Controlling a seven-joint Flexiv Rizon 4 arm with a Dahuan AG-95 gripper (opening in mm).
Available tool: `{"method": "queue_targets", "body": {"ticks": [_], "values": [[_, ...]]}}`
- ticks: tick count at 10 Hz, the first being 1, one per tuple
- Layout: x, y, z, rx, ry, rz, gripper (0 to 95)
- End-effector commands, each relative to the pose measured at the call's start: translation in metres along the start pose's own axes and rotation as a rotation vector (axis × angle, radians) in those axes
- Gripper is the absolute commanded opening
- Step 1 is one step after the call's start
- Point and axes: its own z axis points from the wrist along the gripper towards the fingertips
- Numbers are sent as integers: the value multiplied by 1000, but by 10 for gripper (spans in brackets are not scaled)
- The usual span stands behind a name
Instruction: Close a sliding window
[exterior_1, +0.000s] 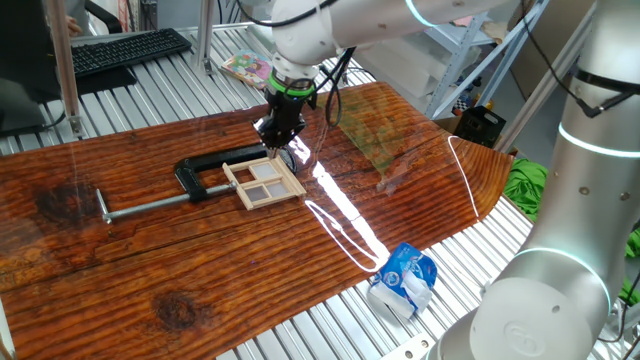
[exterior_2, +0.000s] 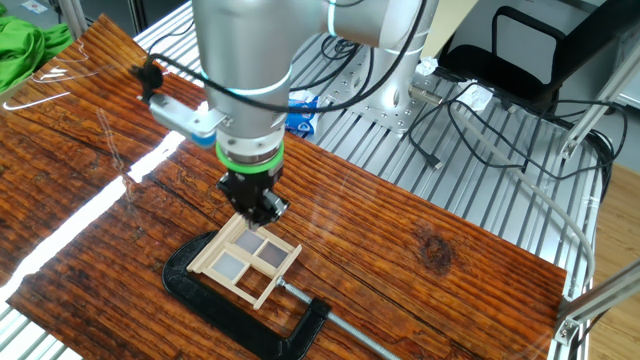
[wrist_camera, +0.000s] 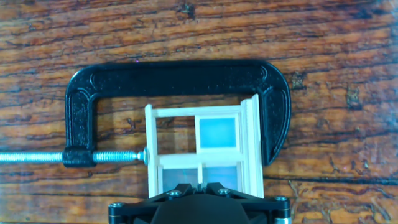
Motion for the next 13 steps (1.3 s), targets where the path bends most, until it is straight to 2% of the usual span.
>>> {"method": "queue_targets", "body": {"ticks": [1,6,13], "values": [[-5,-1,2,-5,0,0,0],[-12,-5,11,-5,-4,-11,0],[-12,-5,11,-10,-4,-19,0]]}}
